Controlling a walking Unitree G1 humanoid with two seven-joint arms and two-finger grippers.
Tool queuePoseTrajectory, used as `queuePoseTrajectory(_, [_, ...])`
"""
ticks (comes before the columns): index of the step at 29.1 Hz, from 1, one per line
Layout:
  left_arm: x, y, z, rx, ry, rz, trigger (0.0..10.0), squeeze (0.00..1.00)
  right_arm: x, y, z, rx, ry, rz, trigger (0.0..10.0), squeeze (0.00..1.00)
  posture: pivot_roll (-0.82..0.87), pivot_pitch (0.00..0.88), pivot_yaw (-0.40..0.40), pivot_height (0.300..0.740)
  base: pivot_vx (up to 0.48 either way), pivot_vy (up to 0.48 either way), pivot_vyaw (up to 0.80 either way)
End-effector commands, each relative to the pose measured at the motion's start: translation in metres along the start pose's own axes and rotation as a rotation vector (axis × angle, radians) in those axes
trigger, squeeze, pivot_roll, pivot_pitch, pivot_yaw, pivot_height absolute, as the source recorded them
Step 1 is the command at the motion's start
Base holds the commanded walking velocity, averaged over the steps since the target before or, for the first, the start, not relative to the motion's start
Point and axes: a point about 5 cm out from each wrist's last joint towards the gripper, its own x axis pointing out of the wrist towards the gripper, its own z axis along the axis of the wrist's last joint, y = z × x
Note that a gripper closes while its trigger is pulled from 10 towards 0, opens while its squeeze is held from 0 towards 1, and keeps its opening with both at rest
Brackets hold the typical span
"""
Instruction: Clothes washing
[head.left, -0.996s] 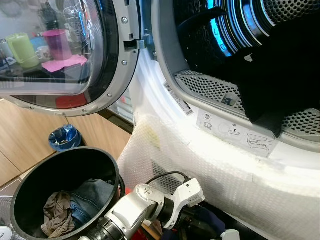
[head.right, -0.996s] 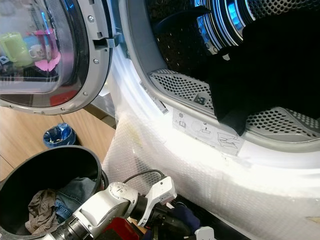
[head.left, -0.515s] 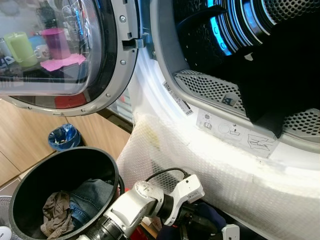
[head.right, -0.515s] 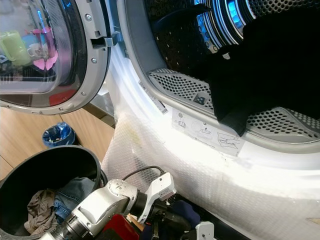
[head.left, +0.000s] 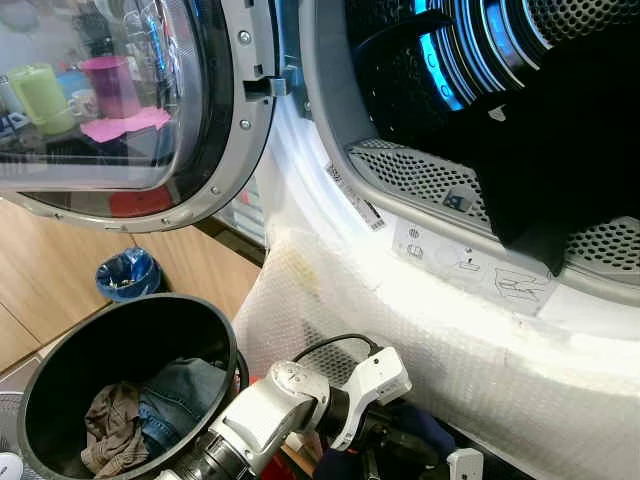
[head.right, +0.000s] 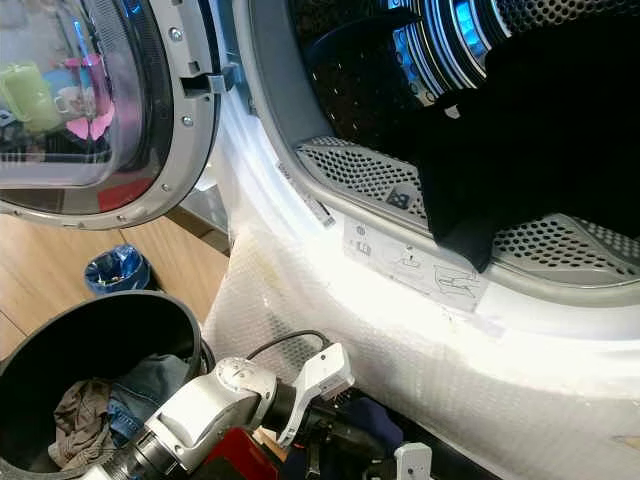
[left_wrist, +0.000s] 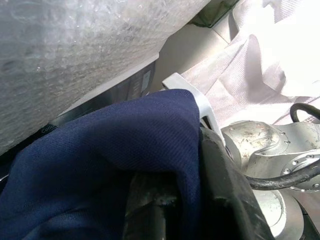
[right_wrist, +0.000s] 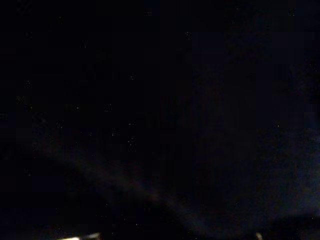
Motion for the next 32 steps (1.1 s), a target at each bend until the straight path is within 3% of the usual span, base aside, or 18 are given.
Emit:
queuePoseTrajectory(1, [0.001,-0.004,0.005,0.02,-0.006,-0.023,0.0,0.0,0.004,0.001,0.007,-0.009,-0.039,0.011,0.0,0.0,0.11,0.087,0.017,0.74,0.0,0.0,0.0])
queuePoseTrajectory(32, [-0.014,0.001,0.007,0.022,-0.043,0.058,0.0,0.0,0.012,0.004,0.012,0.008,-0.056,0.031,0.0,0.0,0.15,0.049,-0.008,0.74,0.0,0.0,0.0])
